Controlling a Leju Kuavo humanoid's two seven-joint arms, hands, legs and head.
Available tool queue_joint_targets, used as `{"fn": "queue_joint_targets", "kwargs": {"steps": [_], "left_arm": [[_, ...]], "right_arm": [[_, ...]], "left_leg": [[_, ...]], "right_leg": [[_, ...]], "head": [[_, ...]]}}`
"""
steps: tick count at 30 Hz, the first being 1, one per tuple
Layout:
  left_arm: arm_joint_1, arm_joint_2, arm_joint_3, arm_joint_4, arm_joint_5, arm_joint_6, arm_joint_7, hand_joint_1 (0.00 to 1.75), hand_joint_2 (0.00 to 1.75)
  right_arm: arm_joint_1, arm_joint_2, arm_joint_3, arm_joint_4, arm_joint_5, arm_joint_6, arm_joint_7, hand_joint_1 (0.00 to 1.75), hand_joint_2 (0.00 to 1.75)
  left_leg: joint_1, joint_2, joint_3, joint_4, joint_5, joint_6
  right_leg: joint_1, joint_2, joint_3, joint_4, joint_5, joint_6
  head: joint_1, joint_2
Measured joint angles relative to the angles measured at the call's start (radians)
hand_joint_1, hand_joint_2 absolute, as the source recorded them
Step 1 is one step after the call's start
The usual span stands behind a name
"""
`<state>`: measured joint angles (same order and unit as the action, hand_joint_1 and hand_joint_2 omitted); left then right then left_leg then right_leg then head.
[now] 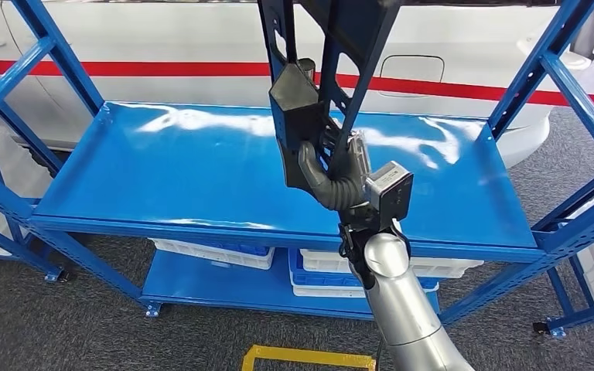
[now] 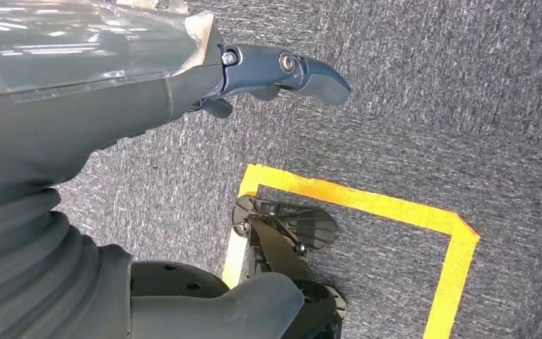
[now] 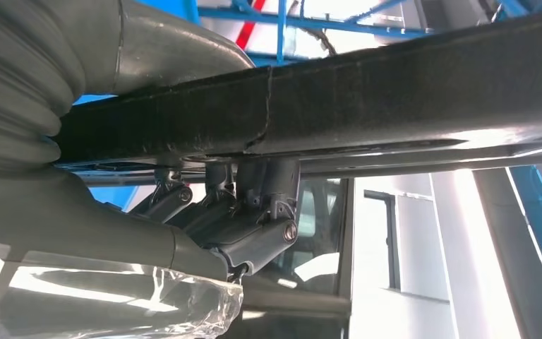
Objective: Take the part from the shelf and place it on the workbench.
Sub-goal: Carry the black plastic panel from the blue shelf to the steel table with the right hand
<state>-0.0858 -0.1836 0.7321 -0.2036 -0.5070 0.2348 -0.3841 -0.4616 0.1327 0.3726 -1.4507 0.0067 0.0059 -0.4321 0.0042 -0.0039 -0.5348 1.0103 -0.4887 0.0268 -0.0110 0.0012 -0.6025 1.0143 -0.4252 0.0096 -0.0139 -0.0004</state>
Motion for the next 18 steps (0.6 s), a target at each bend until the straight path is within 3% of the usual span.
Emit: {"fn": "queue_joint_targets", "kwargs": {"steps": [2,3,6,7,8,9,11,13,16,18], "left_arm": [[0.0,-0.001,0.0,0.0,-0.003,-0.003,-0.002,0.0,1.75],[0.0,-0.001,0.0,0.0,-0.005,-0.004,-0.003,0.0,1.75],[0.0,-0.001,0.0,0.0,-0.007,-0.009,-0.007,0.0,1.75],[0.0,-0.001,0.0,0.0,-0.008,-0.01,-0.008,0.0,1.75],[0.0,-0.001,0.0,0.0,-0.009,-0.012,-0.009,0.0,1.75],[0.0,-0.002,0.0,0.0,-0.009,-0.012,-0.009,0.0,1.75],[0.001,-0.003,0.0,0.0,-0.009,-0.013,-0.01,0.0,1.75],[0.001,-0.003,0.0,0.0,-0.009,-0.013,-0.01,0.0,1.75],[0.001,-0.003,0.0,0.0,-0.009,-0.013,-0.011,0.0,1.75],[0.002,-0.003,-0.001,0.0,-0.009,-0.013,-0.011,0.0,1.75]], "right_arm": [[0.002,-0.002,0.0,-0.002,0.0,-0.003,0.0,1.75,1.75],[0.003,-0.003,-0.001,-0.004,0.001,-0.004,0.0,1.75,1.75],[0.011,-0.009,-0.003,-0.008,0.003,-0.006,0.0,1.75,1.75],[0.016,-0.012,-0.004,-0.008,0.004,-0.006,0.001,1.75,1.75],[0.021,-0.014,-0.005,-0.009,0.005,-0.007,0.001,1.75,1.75],[0.024,-0.016,-0.007,-0.011,0.006,-0.007,0.001,1.75,1.75],[0.025,-0.018,-0.009,-0.017,0.007,-0.007,0.002,1.75,1.75],[0.025,-0.019,-0.01,-0.023,0.008,-0.007,0.002,1.75,1.75],[0.028,-0.019,-0.013,-0.027,0.009,-0.007,0.002,1.75,1.75],[0.027,-0.018,-0.014,-0.029,0.009,-0.007,0.002,1.75,1.75]], "left_leg": [[0.003,0.004,-0.002,-0.016,0.016,0.012],[0.005,0.006,-0.006,-0.023,0.025,0.018],[0.006,0.009,-0.026,-0.026,0.043,0.028],[0.005,0.009,-0.032,-0.025,0.048,0.028],[0.006,0.009,-0.038,-0.024,0.051,0.026],[0.006,0.009,-0.042,-0.023,0.055,0.024],[0.005,0.009,-0.05,-0.016,0.058,0.017],[0.001,0.009,-0.059,-0.007,0.061,0.007],[0.002,0.006,-0.07,0.004,0.063,-0.008],[0.008,0.005,-0.093,0.049,0.021,-0.018]], "right_leg": [[0.002,0.0,-0.015,0.019,-0.014,0.006],[0.004,0.0,-0.031,0.053,-0.039,0.004],[-0.001,-0.001,-0.098,0.234,-0.135,-0.004],[-0.003,-0.001,-0.106,0.27,-0.147,0.001],[-0.006,-0.001,-0.095,0.27,-0.144,0.011],[-0.009,-0.001,-0.064,0.23,-0.127,0.022],[-0.014,-0.002,0.027,0.088,-0.089,0.037],[-0.011,0.001,0.076,0.005,-0.073,0.035],[-0.013,0.004,0.068,-0.003,-0.068,0.018],[-0.019,0.002,0.06,-0.005,-0.057,-0.001]], "head": [[0.001,0.0],[0.002,0.0],[0.006,0.0],[0.006,0.0],[0.006,0.0],[0.006,0.0],[0.006,0.0],[0.005,0.0],[0.003,0.0],[0.001,0.0]]}}
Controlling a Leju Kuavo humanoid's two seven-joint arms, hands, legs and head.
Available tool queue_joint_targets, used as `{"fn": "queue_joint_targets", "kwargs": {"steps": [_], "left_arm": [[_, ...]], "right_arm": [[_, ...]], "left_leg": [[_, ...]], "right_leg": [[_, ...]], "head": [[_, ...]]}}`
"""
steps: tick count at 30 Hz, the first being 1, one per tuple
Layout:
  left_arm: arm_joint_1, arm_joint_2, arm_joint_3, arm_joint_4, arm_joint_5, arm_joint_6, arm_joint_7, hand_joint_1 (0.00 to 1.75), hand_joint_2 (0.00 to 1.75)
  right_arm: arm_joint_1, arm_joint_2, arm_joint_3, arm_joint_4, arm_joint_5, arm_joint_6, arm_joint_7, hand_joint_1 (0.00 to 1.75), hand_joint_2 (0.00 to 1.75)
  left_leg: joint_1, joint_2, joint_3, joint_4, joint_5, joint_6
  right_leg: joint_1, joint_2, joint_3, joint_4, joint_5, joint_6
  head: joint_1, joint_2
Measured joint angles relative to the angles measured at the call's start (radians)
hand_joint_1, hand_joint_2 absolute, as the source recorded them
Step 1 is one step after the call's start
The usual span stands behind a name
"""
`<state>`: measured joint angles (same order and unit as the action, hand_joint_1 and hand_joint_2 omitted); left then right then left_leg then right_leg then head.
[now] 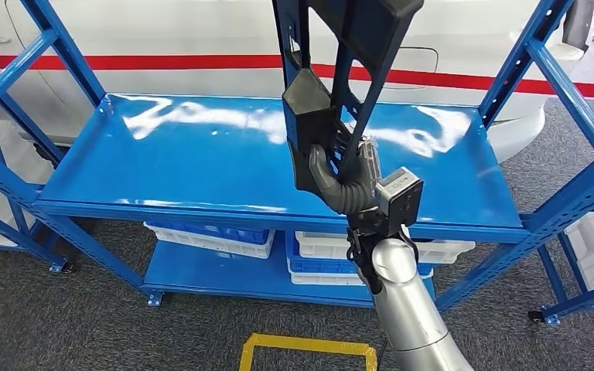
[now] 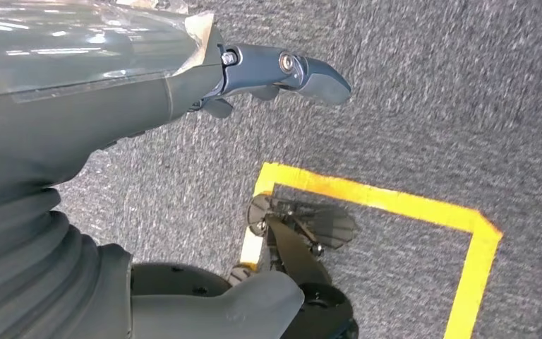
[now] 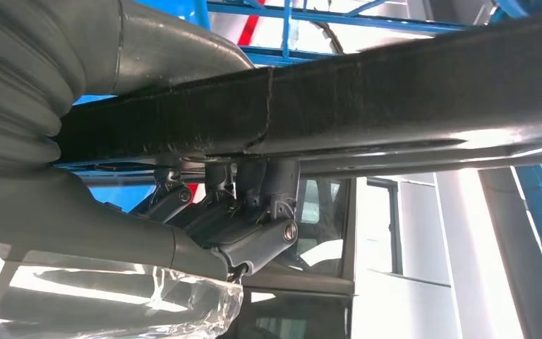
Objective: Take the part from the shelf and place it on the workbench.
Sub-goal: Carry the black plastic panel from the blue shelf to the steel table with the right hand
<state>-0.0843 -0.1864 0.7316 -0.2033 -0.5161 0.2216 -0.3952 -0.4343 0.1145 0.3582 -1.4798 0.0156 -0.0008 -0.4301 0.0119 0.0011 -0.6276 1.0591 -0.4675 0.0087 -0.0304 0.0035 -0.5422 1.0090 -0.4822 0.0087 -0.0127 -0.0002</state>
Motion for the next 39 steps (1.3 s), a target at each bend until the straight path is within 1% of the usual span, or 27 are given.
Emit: {"fn": "queue_joint_targets", "kwargs": {"steps": [2,3,4,5,6,8,9,10,12,14,15,17,19,20,21,23,24,25,26,28,30,31,33,34,35,36,39], "left_arm": [[0.0,0.0,0.0,0.0,0.0,0.0,0.0,0.0,1.75],[0.0,0.0,0.0,0.0,0.0,0.0,0.0,0.0,1.75],[0.0,0.0,0.0,0.0,-0.002,-0.002,0.0,0.0,1.75],[0.0,0.0,0.0,0.0,-0.004,-0.008,0.0,0.0,1.75],[0.0,0.002,0.0,0.0,-0.006,-0.017,-0.001,0.0,1.75],[0.0,0.009,0.0,0.0,-0.01,-0.04,-0.004,0.0,1.75],[0.0,0.013,-0.001,0.0,-0.011,-0.047,-0.006,0.0,1.75],[0.0,0.016,-0.001,0.0,-0.011,-0.051,-0.008,0.0,1.75],[0.002,0.019,-0.001,0.0,-0.011,-0.054,-0.012,0.0,1.75],[0.004,0.021,0.0,0.0,-0.012,-0.054,-0.015,0.0,1.75],[0.004,0.022,0.0,0.0,-0.012,-0.054,-0.016,0.0,1.75],[0.004,0.022,0.0,0.0,-0.014,-0.053,-0.016,0.0,1.75],[0.005,0.022,0.0,0.0,-0.016,-0.053,-0.016,0.0,1.75],[0.006,0.022,0.0,0.0,-0.017,-0.053,-0.016,0.0,1.75],[0.007,0.022,0.0,0.0,-0.018,-0.052,-0.016,0.0,1.75],[0.01,0.022,0.0,0.0,-0.02,-0.051,-0.016,0.0,1.75],[0.011,0.022,0.0,0.0,-0.021,-0.051,-0.016,0.0,1.75],[0.011,0.022,0.0,0.0,-0.022,-0.05,-0.015,0.0,1.75],[0.011,0.022,0.0,0.0,-0.024,-0.049,-0.015,0.0,1.75],[0.012,0.022,0.0,0.0,-0.027,-0.048,-0.015,0.0,1.75],[0.014,0.023,0.0,0.0,-0.029,-0.047,-0.016,0.0,1.75],[0.016,0.023,0.0,0.0,-0.03,-0.047,-0.016,0.0,1.75],[0.017,0.024,0.0,0.0,-0.031,-0.047,-0.017,0.0,1.75],[0.017,0.024,0.0,0.0,-0.031,-0.047,-0.017,0.0,1.75],[0.017,0.024,0.0,0.0,-0.032,-0.048,-0.017,0.0,1.75],[0.017,0.024,0.0,0.0,-0.032,-0.048,-0.017,0.0,1.75],[0.015,0.025,0.0,0.0,-0.033,-0.051,-0.018,0.0,1.75]], "right_arm": [[0.0,0.001,0.0,-0.002,0.0,0.0,0.0,1.75,1.75],[0.001,0.001,0.0,-0.002,0.0,0.0,0.0,1.75,1.75],[0.003,0.001,-0.001,-0.002,0.0,0.0,0.001,1.75,1.75],[0.005,0.001,-0.001,-0.003,0.001,0.0,0.002,1.75,1.75],[0.006,0.001,-0.002,-0.003,0.002,0.0,0.003,1.75,1.75],[0.007,0.001,-0.002,-0.005,0.003,-0.001,0.004,1.75,1.75],[0.007,0.001,-0.003,-0.006,0.003,-0.001,0.004,1.75,1.75],[0.007,0.0,-0.003,-0.007,0.003,-0.002,0.004,1.75,1.75],[0.009,0.0,-0.003,-0.008,0.005,-0.003,0.002,1.75,1.75],[0.012,-0.002,-0.003,-0.009,0.008,-0.003,-0.002,1.75,1.75],[0.012,-0.004,-0.003,-0.009,0.01,-0.004,-0.004,1.75,1.75],[0.013,-0.009,-0.002,-0.009,0.014,-0.012,-0.005,1.75,1.75],[0.018,-0.013,-0.002,-0.009,0.024,-0.034,-0.004,1.75,1.75],[0.022,-0.015,-0.002,-0.009,0.034,-0.05,-0.004,1.75,1.75],[0.026,-0.017,-0.002,-0.009,0.044,-0.068,-0.003,1.75,1.75],[0.032,-0.018,-0.002,-0.011,0.06,-0.099,-0.001,1.75,1.75],[0.034,-0.017,-0.002,-0.012,0.063,-0.11,-0.001,1.75,1.75],[0.036,-0.017,-0.001,-0.015,0.064,-0.118,-0.001,1.75,1.75],[0.037,-0.017,0.0,-0.017,0.064,-0.126,-0.001,1.75,1.75],[0.044,-0.017,0.0,-0.02,0.064,-0.146,-0.001,1.75,1.75],[0.052,-0.017,0.001,-0.021,0.063,-0.16,-0.006,1.75,1.75],[0.056,-0.017,0.002,-0.022,0.061,-0.162,-0.011,1.75,1.75],[0.063,-0.017,0.002,-0.027,0.053,-0.161,-0.027,1.75,1.75],[0.067,-0.017,0.002,-0.03,0.05,-0.161,-0.035,1.75,1.75],[0.071,-0.017,0.002,-0.033,0.048,-0.161,-0.041,1.75,1.75],[0.075,-0.017,0.002,-0.035,0.047,-0.161,-0.044,1.75,1.75],[0.083,-0.018,0.002,-0.048,0.052,-0.167,-0.056,1.75,1.75]], "left_leg": [[0.004,-0.001,-0.046,0.115,-0.079,-0.01],[0.005,-0.001,-0.069,0.179,-0.109,-0.014],[0.007,-0.001,-0.08,0.222,-0.124,-0.017],[0.009,-0.001,-0.075,0.231,-0.12,-0.018],[0.011,-0.001,-0.05,0.202,-0.099,-0.018],[0.013,-0.001,0.039,0.067,-0.048,-0.014],[0.011,-0.003,0.076,0.007,-0.033,-0.011],[0.009,-0.004,0.098,-0.033,-0.026,-0.006],[0.001,-0.006,0.1,-0.049,-0.023,0.003],[0.001,-0.003,0.093,-0.06,-0.01,0.019],[0.002,-0.001,0.089,-0.066,0.0,0.029],[0.001,0.002,0.074,-0.072,0.016,0.043],[-0.002,0.003,0.055,-0.071,0.028,0.047],[-0.004,0.002,0.046,-0.07,0.035,0.047],[-0.005,0.002,0.038,-0.07,0.041,0.046],[-0.005,0.002,0.028,-0.069,0.051,0.041],[-0.007,0.001,0.023,-0.067,0.055,0.037],[-0.009,0.001,0.019,-0.065,0.06,0.032],[-0.011,0.001,0.016,-0.063,0.064,0.027],[-0.011,0.0,0.01,-0.058,0.071,0.018],[-0.007,-0.002,-0.002,-0.039,0.052,0.008],[-0.003,-0.004,-0.013,-0.012,0.024,0.003],[0.002,-0.004,-0.045,0.087,-0.052,-0.008],[0.004,-0.004,-0.06,0.14,-0.079,-0.012],[0.006,-0.004,-0.064,0.172,-0.088,-0.015],[0.008,-0.003,-0.051,0.171,-0.079,-0.017],[0.01,-0.005,0.042,0.033,-0.035,-0.017]], "right_leg": [[0.003,-0.002,-0.011,0.0,0.009,-0.015],[0.005,-0.003,-0.017,0.0,0.014,-0.019],[0.007,-0.004,-0.023,0.001,0.017,-0.021],[0.008,-0.004,-0.028,0.001,0.021,-0.021],[0.008,-0.004,-0.031,0.002,0.025,-0.019],[0.009,-0.003,-0.035,0.002,0.03,-0.014],[0.01,-0.003,-0.036,0.002,0.033,-0.009],[0.012,-0.003,-0.038,0.002,0.037,-0.003],[0.013,-0.004,-0.042,0.0,0.046,0.011],[0.014,-0.004,-0.051,0.005,0.044,0.022],[0.015,-0.004,-0.063,0.025,0.028,0.022],[0.016,-0.005,-0.105,0.125,-0.038,0.01],[0.016,-0.004,-0.148,0.251,-0.099,0.004],[0.016,-0.004,-0.151,0.28,-0.109,0.007],[0.017,-0.004,-0.132,0.267,-0.102,0.014],[0.017,-0.005,-0.042,0.138,-0.063,0.025],[0.019,-0.005,0.007,0.063,-0.047,0.026],[0.022,-0.004,0.038,0.01,-0.036,0.024],[0.024,-0.003,0.051,-0.018,-0.032,0.02],[0.023,-0.002,0.043,-0.022,-0.027,0.013],[0.014,-0.002,0.037,-0.021,-0.019,-0.001],[0.011,-0.003,0.032,-0.021,-0.013,-0.01],[0.015,-0.005,0.02,-0.017,-0.002,-0.022],[0.017,-0.006,0.011,-0.012,0.001,-0.024],[0.019,-0.007,0.001,-0.005,0.004,-0.024],[0.02,-0.007,-0.01,0.004,0.005,-0.024],[0.019,-0.006,-0.037,0.027,0.008,-0.018]], "head": [[-0.002,0.0],[-0.002,0.0],[-0.001,0.0],[-0.002,0.0],[-0.002,0.0],[-0.002,0.0],[-0.001,0.0],[-0.001,0.0],[-0.001,0.0],[-0.001,0.0],[0.0,0.0],[0.003,0.0],[0.005,0.0],[0.005,0.0],[0.006,0.0],[0.006,0.0],[0.006,0.0],[0.006,0.0],[0.006,0.0],[0.007,0.0],[0.006,0.0],[0.005,0.0],[0.003,0.0],[0.003,0.0],[0.003,0.0],[0.003,0.0],[0.003,0.0]]}}
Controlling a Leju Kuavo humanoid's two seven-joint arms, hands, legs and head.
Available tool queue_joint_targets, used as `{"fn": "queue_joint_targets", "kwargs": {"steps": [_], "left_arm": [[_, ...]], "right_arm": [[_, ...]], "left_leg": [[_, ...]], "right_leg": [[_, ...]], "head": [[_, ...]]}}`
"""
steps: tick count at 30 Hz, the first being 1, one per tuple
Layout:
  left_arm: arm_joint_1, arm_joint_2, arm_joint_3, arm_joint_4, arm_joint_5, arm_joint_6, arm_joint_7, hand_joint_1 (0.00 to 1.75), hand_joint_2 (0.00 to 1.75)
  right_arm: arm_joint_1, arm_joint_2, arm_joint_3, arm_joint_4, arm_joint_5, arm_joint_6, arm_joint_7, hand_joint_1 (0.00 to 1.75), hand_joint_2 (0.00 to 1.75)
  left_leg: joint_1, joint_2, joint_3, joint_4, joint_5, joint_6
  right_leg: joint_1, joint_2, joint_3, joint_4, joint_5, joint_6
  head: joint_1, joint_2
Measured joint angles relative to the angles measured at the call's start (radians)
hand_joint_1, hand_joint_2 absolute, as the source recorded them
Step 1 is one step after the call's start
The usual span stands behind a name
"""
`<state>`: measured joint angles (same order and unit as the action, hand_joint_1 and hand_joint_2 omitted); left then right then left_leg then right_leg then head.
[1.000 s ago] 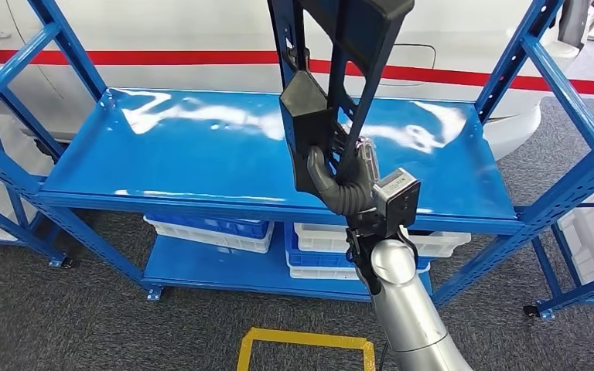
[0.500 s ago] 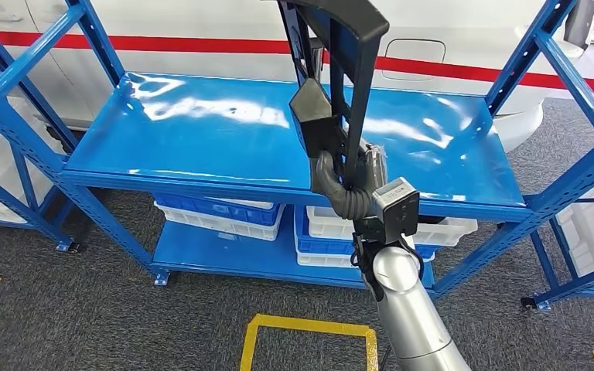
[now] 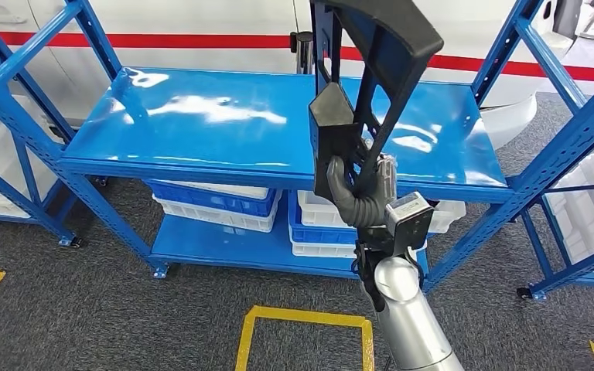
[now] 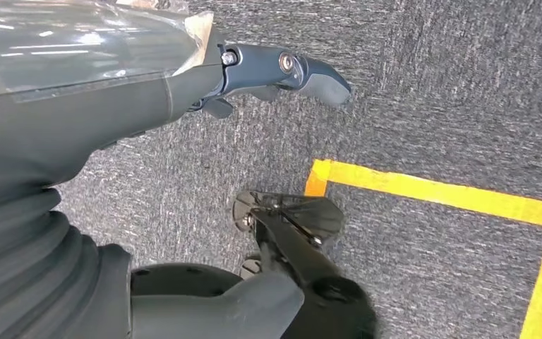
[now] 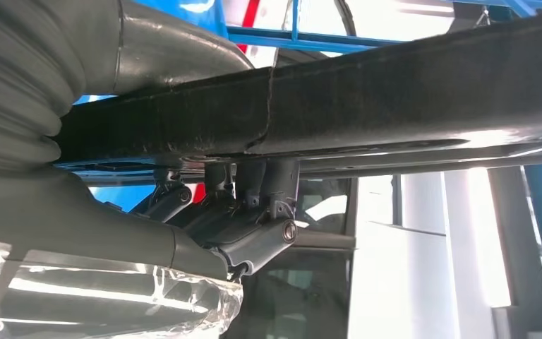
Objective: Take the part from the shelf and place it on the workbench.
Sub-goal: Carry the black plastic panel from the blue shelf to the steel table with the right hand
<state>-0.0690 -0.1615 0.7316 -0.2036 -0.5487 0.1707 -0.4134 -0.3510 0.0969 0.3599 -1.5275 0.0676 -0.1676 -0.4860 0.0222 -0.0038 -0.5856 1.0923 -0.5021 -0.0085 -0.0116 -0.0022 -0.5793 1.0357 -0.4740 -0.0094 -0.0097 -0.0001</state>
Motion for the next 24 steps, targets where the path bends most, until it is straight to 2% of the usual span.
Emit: {"fn": "queue_joint_targets", "kwargs": {"steps": [1,2,5,6,7,8,10,11,12,13,15,16,17,18,19,21,22,23,24], "left_arm": [[-0.001,0.0,0.0,0.0,-0.001,-0.002,-0.001,0.0,1.75],[-0.001,0.001,0.0,0.0,-0.002,-0.003,-0.001,0.0,1.75],[-0.001,0.002,0.0,0.0,-0.007,-0.004,-0.002,0.0,1.75],[-0.001,0.002,0.0,0.0,-0.008,-0.005,-0.002,0.0,1.75],[-0.001,0.002,0.0,0.0,-0.01,-0.005,-0.001,0.0,1.75],[-0.001,0.002,0.0,0.0,-0.011,-0.005,-0.001,0.0,1.75],[-0.001,0.002,0.0,0.0,-0.015,-0.005,-0.001,0.0,1.75],[-0.001,0.002,0.0,0.0,-0.016,-0.005,-0.001,0.0,1.75],[-0.001,0.002,0.0,0.0,-0.017,-0.005,-0.001,0.0,1.75],[-0.001,0.002,0.0,0.0,-0.017,-0.005,-0.001,0.0,1.75],[0.0,0.001,0.0,0.0,-0.018,-0.005,-0.001,0.0,1.75],[0.0,0.001,0.0,0.0,-0.019,-0.005,0.0,0.0,1.75],[0.0,0.001,0.0,0.0,-0.019,-0.005,0.0,0.0,1.75],[-0.001,0.001,0.0,0.0,-0.02,-0.005,0.001,0.0,1.75],[-0.001,0.001,0.0,0.0,-0.021,-0.005,0.002,0.0,1.75],[0.0,0.001,0.0,0.0,-0.023,-0.005,0.003,0.0,1.75],[0.001,0.002,0.0,0.0,-0.025,-0.005,0.003,0.0,1.75],[0.001,0.002,-0.001,0.0,-0.026,-0.005,0.003,0.0,1.75],[0.001,0.002,-0.001,0.0,-0.027,-0.006,0.004,0.0,1.75]], "right_arm": [[0.001,0.0,0.0,-0.005,0.004,-0.004,-0.004,1.75,1.75],[0.002,0.0,-0.001,-0.011,0.007,-0.009,-0.009,1.75,1.75],[0.007,-0.001,-0.002,-0.025,0.014,-0.016,-0.017,1.75,1.75],[0.008,-0.002,-0.002,-0.029,0.015,-0.016,-0.019,1.75,1.75],[0.01,-0.003,-0.003,-0.032,0.017,-0.017,-0.019,1.75,1.75],[0.011,-0.005,-0.004,-0.035,0.018,-0.018,-0.02,1.75,1.75],[0.013,-0.009,-0.005,-0.037,0.02,-0.018,-0.021,1.75,1.75],[0.015,-0.011,-0.005,-0.037,0.021,-0.019,-0.021,1.75,1.75],[0.018,-0.013,-0.005,-0.037,0.021,-0.019,-0.022,1.75,1.75],[0.019,-0.014,-0.005,-0.038,0.022,-0.019,-0.022,1.75,1.75],[0.02,-0.016,-0.005,-0.041,0.023,-0.02,-0.022,1.75,1.75],[0.019,-0.016,-0.005,-0.043,0.023,-0.021,-0.023,1.75,1.75],[0.019,-0.016,-0.005,-0.045,0.023,-0.022,-0.023,1.75,1.75],[0.019,-0.016,-0.005,-0.047,0.023,-0.023,-0.024,1.75,1.75],[0.019,-0.016,-0.006,-0.048,0.023,-0.025,-0.025,1.75,1.75],[0.021,-0.017,-0.006,-0.048,0.023,-0.027,-0.025,1.75,1.75],[0.02,-0.017,-0.007,-0.048,0.023,-0.027,-0.026,1.75,1.75],[0.02,-0.016,-0.007,-0.048,0.023,-0.028,-0.027,1.75,1.75],[0.019,-0.016,-0.007,-0.048,0.023,-0.028,-0.029,1.75,1.75]], "left_leg": [[-0.004,-0.002,0.017,-0.031,0.005,0.004],[-0.008,-0.003,0.019,-0.042,0.003,0.009],[-0.014,-0.002,0.011,-0.052,0.022,0.032],[-0.014,0.0,0.007,-0.058,0.031,0.041],[-0.013,0.002,0.001,-0.064,0.04,0.051],[-0.012,0.004,-0.006,-0.067,0.049,0.059],[-0.013,0.006,-0.026,-0.067,0.064,0.064],[-0.013,0.006,-0.037,-0.067,0.071,0.064],[-0.013,0.006,-0.048,-0.067,0.079,0.062],[-0.013,0.006,-0.057,-0.066,0.087,0.06],[-0.013,0.006,-0.073,-0.064,0.101,0.051],[-0.015,0.006,-0.08,-0.063,0.108,0.045],[-0.017,0.006,-0.084,-0.062,0.115,0.039],[-0.019,0.006,-0.087,-0.061,0.122,0.034],[-0.019,0.006,-0.088,-0.062,0.128,0.029],[-0.015,0.005,-0.09,-0.063,0.134,0.021],[-0.012,0.005,-0.094,-0.056,0.123,0.017],[-0.01,0.005,-0.103,-0.036,0.097,0.012],[-0.007,0.004,-0.117,0.004,0.056,0.007]], "right_leg": [[0.0,0.001,-0.005,0.003,0.003,0.005],[0.0,0.001,-0.008,0.003,0.007,0.011],[0.003,0.001,-0.017,0.004,0.016,0.03],[0.003,0.001,-0.027,0.017,0.006,0.033],[0.004,0.001,-0.041,0.046,-0.017,0.031],[0.005,0.001,-0.061,0.094,-0.051,0.025],[0.003,0.002,-0.102,0.214,-0.122,0.016],[0.002,0.002,-0.11,0.257,-0.14,0.017],[0.001,0.002,-0.103,0.271,-0.141,0.024],[-0.001,0.001,-0.078,0.248,-0.128,0.033],[-0.005,0.001,0.014,0.122,-0.093,0.048],[-0.004,0.001,0.059,0.056,-0.085,0.049],[-0.003,0.002,0.085,0.007,-0.082,0.048],[-0.001,0.003,0.096,-0.018,-0.084,0.045],[0.001,0.005,0.094,-0.025,-0.082,0.042],[-0.004,0.005,0.086,-0.025,-0.075,0.03],[-0.008,0.004,0.085,-0.026,-0.069,0.022],[-0.011,0.003,0.082,-0.027,-0.062,0.011],[-0.013,0.002,0.079,-0.027,-0.054,0.002]], "head": [[0.0,0.0],[0.0,0.0],[0.0,0.0],[0.0,0.0],[0.0,0.0],[0.002,0.0],[0.003,0.0],[0.003,0.0],[0.004,0.0],[0.004,0.0],[0.004,0.0],[0.004,0.0],[0.003,0.0],[0.002,0.0],[0.001,0.0],[0.0,0.0],[0.0,0.0],[-0.001,0.0],[-0.002,0.0]]}}
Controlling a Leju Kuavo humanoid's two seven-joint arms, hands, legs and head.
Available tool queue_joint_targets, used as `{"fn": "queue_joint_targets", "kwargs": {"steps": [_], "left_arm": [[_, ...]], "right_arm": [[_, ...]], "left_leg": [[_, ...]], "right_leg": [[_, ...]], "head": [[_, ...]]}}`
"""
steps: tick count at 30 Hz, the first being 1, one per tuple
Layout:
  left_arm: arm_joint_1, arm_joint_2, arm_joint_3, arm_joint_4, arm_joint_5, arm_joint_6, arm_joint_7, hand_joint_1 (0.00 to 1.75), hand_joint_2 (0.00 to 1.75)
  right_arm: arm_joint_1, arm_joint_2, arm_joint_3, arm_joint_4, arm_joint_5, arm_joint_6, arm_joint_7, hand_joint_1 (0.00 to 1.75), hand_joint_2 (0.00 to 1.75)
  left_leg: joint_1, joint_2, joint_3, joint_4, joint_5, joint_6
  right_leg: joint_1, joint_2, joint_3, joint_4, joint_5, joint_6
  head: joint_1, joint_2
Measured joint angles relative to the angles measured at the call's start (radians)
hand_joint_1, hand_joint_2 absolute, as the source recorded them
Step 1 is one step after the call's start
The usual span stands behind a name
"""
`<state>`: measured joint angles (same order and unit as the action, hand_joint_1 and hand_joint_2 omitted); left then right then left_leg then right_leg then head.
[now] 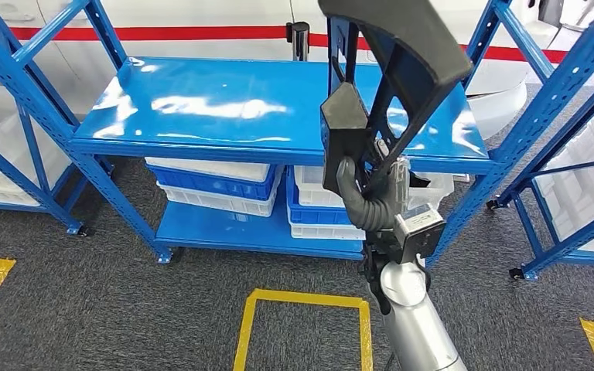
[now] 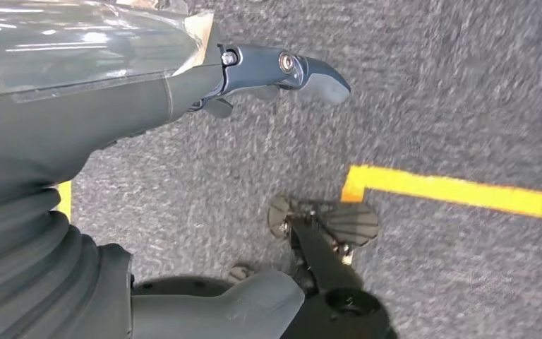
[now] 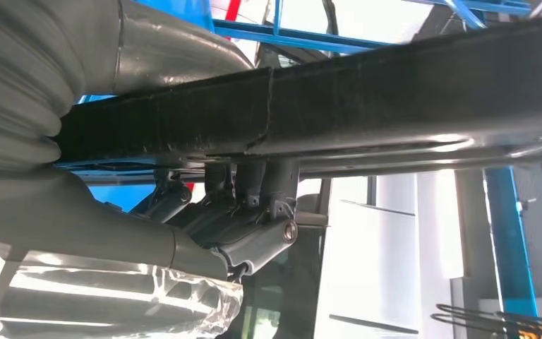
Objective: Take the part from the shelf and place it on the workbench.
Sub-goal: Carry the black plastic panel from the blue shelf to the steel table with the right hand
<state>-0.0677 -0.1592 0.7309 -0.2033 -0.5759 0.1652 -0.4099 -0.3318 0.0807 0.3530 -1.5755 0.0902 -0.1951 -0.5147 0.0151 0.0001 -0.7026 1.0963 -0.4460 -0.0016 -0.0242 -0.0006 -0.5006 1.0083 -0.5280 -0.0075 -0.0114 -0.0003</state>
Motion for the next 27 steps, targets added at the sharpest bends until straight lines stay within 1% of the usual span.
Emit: {"fn": "queue_joint_targets", "kwargs": {"steps": [1,2,3,4,5,6,7,8,9,10,11,12,13,14,15,16,17,18,19,20,21,22,23,24,25,26,27], "left_arm": [[0.0,0.0,0.0,0.0,-0.001,-0.002,0.0,0.0,1.75],[0.0,0.0,0.0,0.0,-0.001,-0.004,0.0,0.0,1.75],[0.0,0.001,0.0,0.0,-0.002,-0.006,0.0,0.0,1.75],[0.0,0.001,0.0,0.0,-0.002,-0.007,0.0,0.0,1.75],[0.0,0.002,0.0,0.0,-0.003,-0.007,0.0,0.0,1.75],[0.0,0.003,0.0,0.0,-0.003,-0.008,0.0,0.0,1.75],[-0.001,0.004,0.0,0.0,-0.004,-0.008,0.0,0.0,1.75],[-0.001,0.005,0.0,0.0,-0.004,-0.008,0.0,0.0,1.75],[-0.002,0.006,0.0,0.0,-0.005,-0.008,0.0,0.0,1.75],[-0.002,0.007,0.0,0.0,-0.005,-0.008,0.0,0.0,1.75],[-0.002,0.008,0.0,0.0,-0.005,-0.008,0.0,0.0,1.75],[-0.002,0.008,0.0,0.0,-0.005,-0.008,0.0,0.0,1.75],[-0.002,0.008,0.0,0.0,-0.005,-0.008,0.0,0.0,1.75],[-0.003,0.008,0.0,0.0,-0.005,-0.008,0.0,0.0,1.75],[-0.003,0.008,0.0,0.0,-0.005,-0.008,0.0,0.0,1.75],[-0.003,0.008,0.0,0.0,-0.005,-0.008,0.0,0.0,1.75],[-0.003,0.008,0.0,0.0,-0.004,-0.008,0.0,0.0,1.75],[-0.003,0.008,0.0,0.0,-0.004,-0.008,0.0,0.0,1.75],[-0.003,0.008,0.0,0.0,-0.003,-0.008,0.0,0.0,1.75],[-0.003,0.008,0.0,0.0,-0.002,-0.008,-0.001,0.0,1.75],[-0.003,0.008,0.0,0.0,-0.002,-0.009,-0.002,0.0,1.75],[-0.003,0.008,0.0,0.0,-0.001,-0.008,-0.004,0.0,1.75],[-0.003,0.008,0.0,0.0,-0.001,-0.008,-0.008,0.0,1.75],[-0.003,0.008,0.0,0.0,-0.001,-0.007,-0.012,0.0,1.75],[-0.003,0.008,0.0,0.0,-0.002,-0.007,-0.016,0.0,1.75],[-0.003,0.008,0.0,-0.001,-0.002,-0.006,-0.02,0.0,1.75],[-0.003,0.009,0.0,-0.001,-0.002,-0.004,-0.023,0.0,1.75]], "right_arm": [[0.0,0.0,0.0,0.0,0.0,0.0,-0.001,1.75,1.75],[0.001,0.0,0.0,0.0,0.0,0.0,-0.003,1.75,1.75],[0.002,0.0,0.0,0.0,0.0,0.0,-0.003,1.75,1.75],[0.003,0.0,0.0,0.0,0.0,0.0,-0.004,1.75,1.75],[0.004,0.0,0.0,0.0,0.0,0.0,-0.004,1.75,1.75],[0.004,0.0,0.0,0.0,-0.001,0.0,-0.005,1.75,1.75],[0.004,0.0,0.0,0.0,-0.002,0.0,-0.005,1.75,1.75],[0.003,0.0,0.0,0.0,-0.002,0.001,-0.006,1.75,1.75],[0.003,0.0,0.0,0.0,-0.003,0.001,-0.007,1.75,1.75],[0.002,0.0,-0.001,0.0,-0.003,0.001,-0.008,1.75,1.75],[0.002,0.0,-0.001,0.0,-0.003,0.001,-0.008,1.75,1.75],[0.002,0.0,-0.001,0.0,-0.003,0.001,-0.008,1.75,1.75],[0.002,-0.001,-0.001,0.0,-0.003,0.001,-0.008,1.75,1.75],[0.001,-0.001,-0.001,0.0,-0.003,0.001,-0.008,1.75,1.75],[0.001,-0.002,-0.001,0.0,-0.004,0.001,-0.009,1.75,1.75],[0.001,-0.004,0.0,0.0,-0.004,0.001,-0.009,1.75,1.75],[0.003,-0.006,0.0,0.0,-0.005,0.001,-0.01,1.75,1.75],[0.005,-0.009,0.0,0.0,-0.006,0.001,-0.011,1.75,1.75],[0.008,-0.011,0.0,0.001,-0.008,0.001,-0.012,1.75,1.75],[0.01,-0.013,0.0,0.001,-0.009,0.001,-0.014,1.75,1.75],[0.01,-0.014,0.001,0.001,-0.009,0.001,-0.016,1.75,1.75],[0.01,-0.015,0.001,0.001,-0.009,0.001,-0.018,1.75,1.75],[0.009,-0.015,0.001,0.001,-0.009,0.001,-0.021,1.75,1.75],[0.008,-0.015,0.001,0.001,-0.008,0.0,-0.024,1.75,1.75],[0.008,-0.016,0.002,0.001,-0.006,0.0,-0.027,1.75,1.75],[0.008,-0.016,0.002,0.001,-0.004,-0.001,-0.028,1.75,1.75],[0.009,-0.016,0.002,0.001,-0.002,-0.002,-0.03,1.75,1.75]], "left_leg": [[0.001,-0.001,-0.018,0.057,-0.048,-0.005],[0.002,-0.001,-0.036,0.123,-0.088,-0.009],[0.004,-0.002,-0.048,0.178,-0.112,-0.012],[0.005,-0.002,-0.045,0.204,-0.115,-0.014],[0.005,-0.002,-0.023,0.193,-0.102,-0.013],[0.006,-0.002,0.018,0.143,-0.078,-0.01],[0.005,-0.003,0.068,0.07,-0.058,-0.006],[0.003,-0.004,0.112,0.003,-0.045,0.0],[0.0,-0.006,0.142,-0.045,-0.038,0.006],[-0.004,-0.007,0.154,-0.07,-0.039,0.011],[-0.008,-0.007,0.155,-0.075,-0.038,0.015],[-0.01,-0.006,0.153,-0.081,-0.032,0.022],[-0.009,-0.003,0.151,-0.088,-0.025,0.03],[-0.007,-0.001,0.149,-0.096,-0.016,0.038],[-0.005,0.002,0.145,-0.103,-0.007,0.046],[-0.004,0.004,0.138,-0.106,0.001,0.051],[-0.005,0.004,0.129,-0.107,0.007,0.054],[-0.006,0.005,0.12,-0.106,0.014,0.056],[-0.006,0.005,0.111,-0.106,0.021,0.054],[-0.006,0.005,0.102,-0.106,0.027,0.052],[-0.005,0.005,0.094,-0.105,0.033,0.049],[-0.005,0.005,0.087,-0.104,0.038,0.044],[-0.007,0.004,0.08,-0.1,0.043,0.039],[-0.008,0.004,0.075,-0.097,0.047,0.033],[-0.01,0.003,0.071,-0.094,0.051,0.027],[-0.012,0.001,0.069,-0.092,0.056,0.022],[-0.011,-0.001,0.067,-0.091,0.059,0.018]], "right_leg": [[0.002,-0.001,-0.006,0.001,0.007,-0.006],[0.004,-0.002,-0.014,0.001,0.014,-0.01],[0.006,-0.002,-0.021,0.002,0.02,-0.01],[0.007,-0.002,-0.028,0.002,0.025,-0.008],[0.008,-0.002,-0.033,0.003,0.029,-0.007],[0.009,-0.002,-0.036,0.003,0.032,-0.005],[0.009,-0.002,-0.038,0.003,0.034,-0.003],[0.01,-0.002,-0.04,0.003,0.037,0.0],[0.012,-0.002,-0.042,0.003,0.04,0.006],[0.012,-0.002,-0.045,0.003,0.044,0.011],[0.013,-0.002,-0.048,0.002,0.049,0.018],[0.014,-0.002,-0.051,0.001,0.052,0.025],[0.014,-0.002,-0.056,0.005,0.049,0.03],[0.016,-0.001,-0.066,0.02,0.036,0.031],[0.016,-0.001,-0.083,0.056,0.011,0.028],[0.015,-0.001,-0.107,0.113,-0.024,0.022],[0.014,-0.001,-0.133,0.181,-0.059,0.019],[0.012,-0.001,-0.154,0.24,-0.083,0.019],[0.011,-0.001,-0.161,0.273,-0.093,0.024],[0.009,-0.001,-0.149,0.267,-0.086,0.034],[0.006,-0.001,-0.118,0.222,-0.066,0.044],[0.003,-0.002,-0.073,0.152,-0.043,0.054],[0.002,-0.001,-0.026,0.077,-0.025,0.058],[0.004,0.0,0.006,0.024,-0.013,0.057],[0.006,0.001,0.021,-0.008,-0.01,0.052],[0.008,0.003,0.023,-0.018,-0.009,0.045],[0.004,0.003,0.015,-0.017,-0.005,0.038]], "head": [[0.0,0.0],[-0.001,0.0],[-0.001,0.0],[-0.001,0.0],[-0.001,0.0],[-0.001,0.0],[-0.001,0.0],[0.0,0.0],[0.0,0.0],[0.0,0.0],[-0.001,0.0],[-0.001,0.0],[-0.002,0.0],[-0.001,0.0],[0.001,0.0],[0.002,0.0],[0.003,0.0],[0.004,0.0],[0.004,0.0],[0.004,0.0],[0.004,0.0],[0.004,0.0],[0.005,0.0],[0.004,0.0],[0.004,0.0],[0.003,0.0],[0.003,0.0]]}}
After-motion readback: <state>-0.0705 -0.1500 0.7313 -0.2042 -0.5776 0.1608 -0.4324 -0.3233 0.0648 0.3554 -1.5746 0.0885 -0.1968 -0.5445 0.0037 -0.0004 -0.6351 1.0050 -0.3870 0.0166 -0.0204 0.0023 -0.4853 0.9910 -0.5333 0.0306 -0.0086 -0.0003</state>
